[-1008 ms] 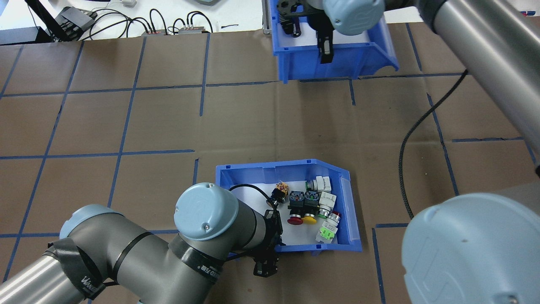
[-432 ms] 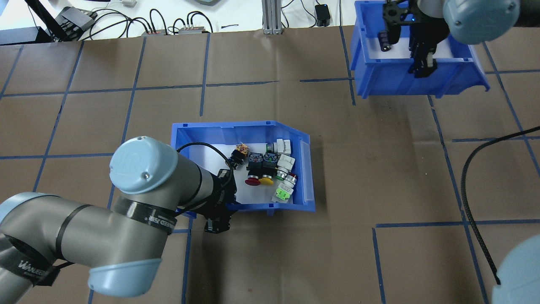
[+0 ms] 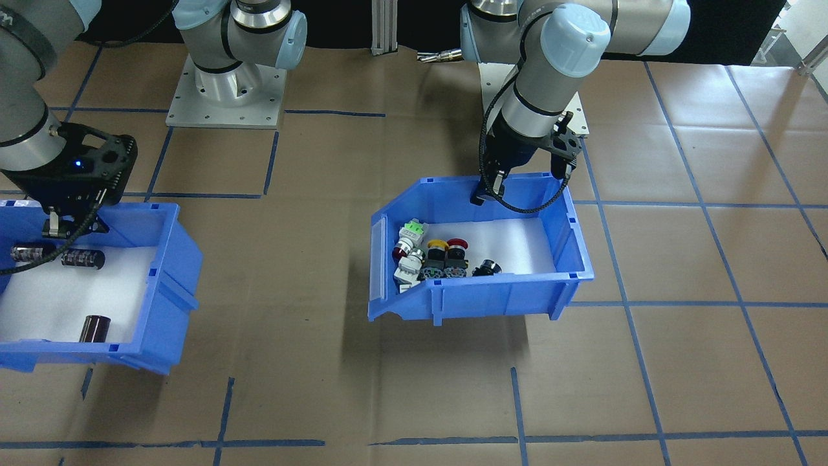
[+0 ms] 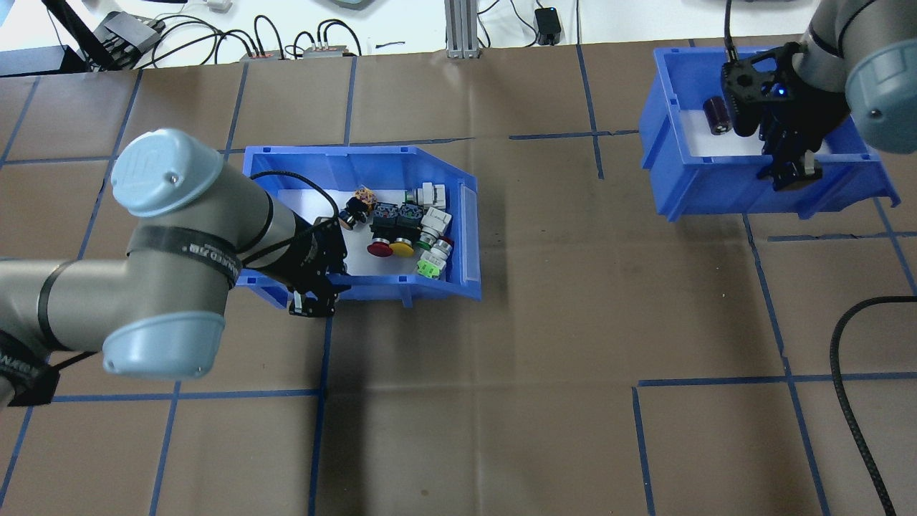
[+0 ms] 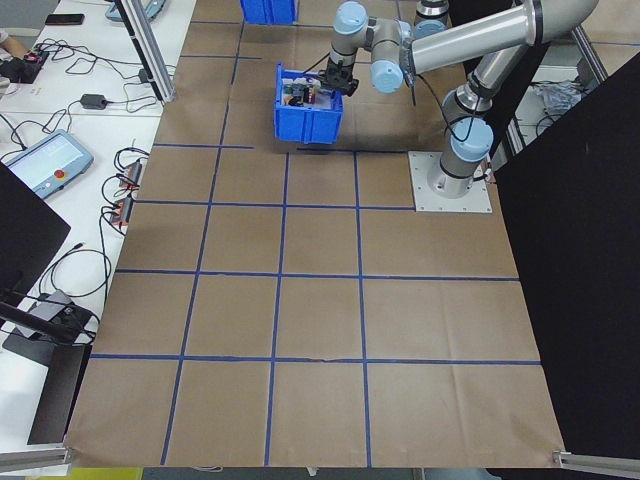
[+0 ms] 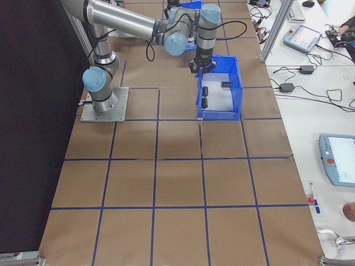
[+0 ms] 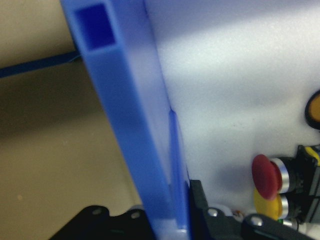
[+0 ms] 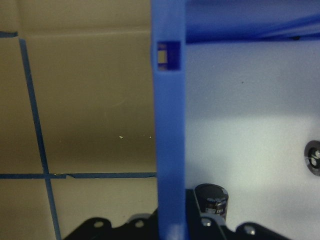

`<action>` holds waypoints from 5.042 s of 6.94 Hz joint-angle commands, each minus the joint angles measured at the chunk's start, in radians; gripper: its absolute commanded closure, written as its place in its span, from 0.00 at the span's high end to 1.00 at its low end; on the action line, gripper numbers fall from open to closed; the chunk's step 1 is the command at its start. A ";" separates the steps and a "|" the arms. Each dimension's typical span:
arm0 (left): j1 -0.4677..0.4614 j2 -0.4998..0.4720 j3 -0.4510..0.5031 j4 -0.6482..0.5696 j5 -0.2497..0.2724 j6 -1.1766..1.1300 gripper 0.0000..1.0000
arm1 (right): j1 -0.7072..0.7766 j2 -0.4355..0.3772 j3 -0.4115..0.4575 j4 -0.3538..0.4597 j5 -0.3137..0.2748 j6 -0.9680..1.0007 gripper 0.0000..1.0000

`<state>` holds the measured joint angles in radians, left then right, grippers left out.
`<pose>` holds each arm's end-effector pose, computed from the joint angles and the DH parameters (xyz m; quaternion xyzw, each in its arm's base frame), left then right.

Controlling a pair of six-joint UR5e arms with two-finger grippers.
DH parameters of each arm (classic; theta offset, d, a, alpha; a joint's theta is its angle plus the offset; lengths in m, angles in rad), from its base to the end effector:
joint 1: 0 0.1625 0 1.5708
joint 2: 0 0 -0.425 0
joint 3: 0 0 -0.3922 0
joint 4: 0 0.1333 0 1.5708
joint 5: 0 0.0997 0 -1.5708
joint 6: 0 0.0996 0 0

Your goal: Place button box in front

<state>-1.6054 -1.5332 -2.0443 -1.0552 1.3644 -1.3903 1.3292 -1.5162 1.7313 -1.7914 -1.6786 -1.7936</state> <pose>-0.1691 -0.4411 0.3324 0.6201 -0.7767 -0.0373 0.1038 -0.0022 -0.5212 0.4047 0.6993 -0.7128 -0.0444 0.0306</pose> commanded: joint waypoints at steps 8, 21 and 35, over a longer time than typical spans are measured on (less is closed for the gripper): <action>-0.271 -0.590 0.575 0.014 -0.010 -0.234 0.02 | -0.065 -0.082 0.086 -0.022 -0.004 -0.102 0.02; 0.114 0.079 0.377 -0.495 0.284 1.325 1.00 | 0.289 -0.321 0.419 -0.034 0.002 0.251 0.03; 0.101 0.214 0.208 -0.443 0.292 1.409 1.00 | 0.795 -0.094 0.482 -0.401 0.005 0.803 0.03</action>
<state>-1.5048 -1.3184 -1.8361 -1.4999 1.6548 0.0185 2.1231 -1.6117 2.2136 -2.1942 -1.6764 -0.9988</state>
